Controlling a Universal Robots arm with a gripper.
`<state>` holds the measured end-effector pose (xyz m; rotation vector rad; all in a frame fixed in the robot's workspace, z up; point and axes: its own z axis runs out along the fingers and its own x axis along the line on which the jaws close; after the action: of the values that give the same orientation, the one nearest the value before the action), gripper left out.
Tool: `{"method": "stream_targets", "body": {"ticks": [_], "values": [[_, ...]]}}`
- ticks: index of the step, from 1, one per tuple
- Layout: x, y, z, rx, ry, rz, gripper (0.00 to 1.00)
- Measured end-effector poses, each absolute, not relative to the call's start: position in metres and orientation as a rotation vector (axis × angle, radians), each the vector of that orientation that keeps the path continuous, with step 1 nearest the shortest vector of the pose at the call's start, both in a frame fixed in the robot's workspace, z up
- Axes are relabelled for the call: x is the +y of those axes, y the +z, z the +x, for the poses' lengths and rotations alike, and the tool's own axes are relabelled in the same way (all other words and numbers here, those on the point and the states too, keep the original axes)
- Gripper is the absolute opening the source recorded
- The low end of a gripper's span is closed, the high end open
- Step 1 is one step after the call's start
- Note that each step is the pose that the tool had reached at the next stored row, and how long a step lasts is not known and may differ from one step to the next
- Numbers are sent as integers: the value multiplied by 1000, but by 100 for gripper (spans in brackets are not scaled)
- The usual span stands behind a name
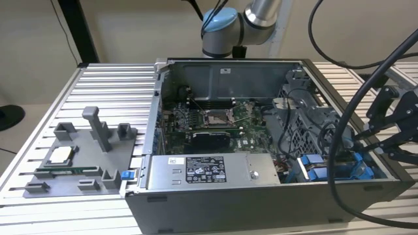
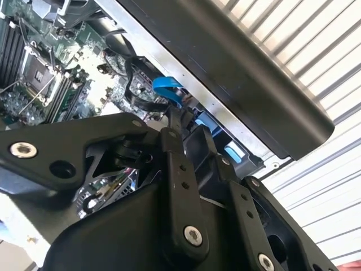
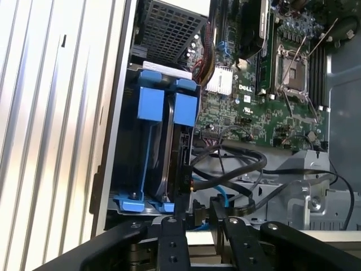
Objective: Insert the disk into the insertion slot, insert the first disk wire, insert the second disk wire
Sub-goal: 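Insert the second disk wire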
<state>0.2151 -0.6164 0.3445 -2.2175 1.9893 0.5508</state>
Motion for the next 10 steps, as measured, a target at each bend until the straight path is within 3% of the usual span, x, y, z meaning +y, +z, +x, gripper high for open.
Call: {"method": "stream_targets", "body": {"ticks": [10], "values": [[-616,339,215,1977,552,-2231,100]]}}
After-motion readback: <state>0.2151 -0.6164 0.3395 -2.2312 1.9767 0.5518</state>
